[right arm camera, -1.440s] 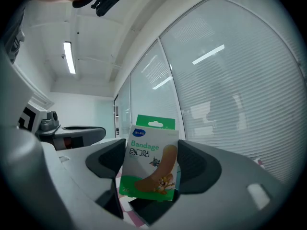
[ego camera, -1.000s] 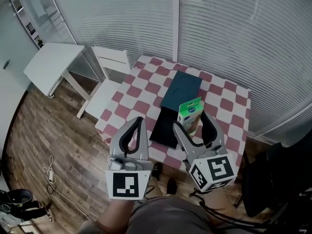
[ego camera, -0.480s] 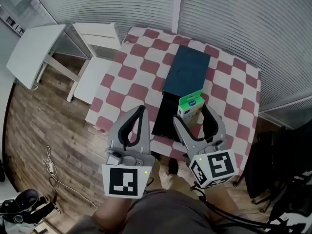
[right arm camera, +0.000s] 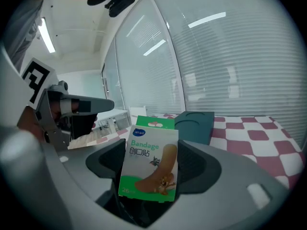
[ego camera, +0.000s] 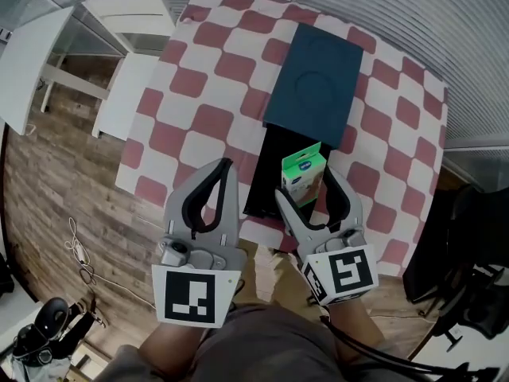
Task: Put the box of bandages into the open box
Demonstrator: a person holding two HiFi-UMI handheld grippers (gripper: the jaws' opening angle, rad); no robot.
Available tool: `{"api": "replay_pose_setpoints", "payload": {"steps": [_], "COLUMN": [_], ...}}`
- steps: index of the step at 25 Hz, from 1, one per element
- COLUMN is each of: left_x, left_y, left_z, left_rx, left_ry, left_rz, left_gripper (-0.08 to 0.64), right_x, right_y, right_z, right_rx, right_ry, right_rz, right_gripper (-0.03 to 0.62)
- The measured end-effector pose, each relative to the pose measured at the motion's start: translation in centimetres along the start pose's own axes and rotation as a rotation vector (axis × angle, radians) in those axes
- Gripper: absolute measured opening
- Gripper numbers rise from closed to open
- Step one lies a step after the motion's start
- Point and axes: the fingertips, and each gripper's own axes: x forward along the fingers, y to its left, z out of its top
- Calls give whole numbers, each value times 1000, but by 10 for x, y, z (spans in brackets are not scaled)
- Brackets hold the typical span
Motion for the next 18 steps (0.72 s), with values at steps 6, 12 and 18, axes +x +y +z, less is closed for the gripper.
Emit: {"api": "replay_pose_setpoints", "payload": {"steps": [6, 12, 18], "left_x": [19, 30, 37], "left_y": [15, 27, 27], "left_z": [-18, -31, -32], "left_rx": [-13, -37, -42], "left_ry": [26, 46, 49], "left_rz": [-2, -2, -15], "left_gripper": [0, 0, 0], "right_x": [22, 29, 32], "right_y": [4, 2, 2], "right_z": [-18, -23, -28], "right_rx": [41, 48, 8], "right_ry": [55, 111, 166], "right_rz": [-7, -65, -99], "right_gripper": [362, 362, 371]}}
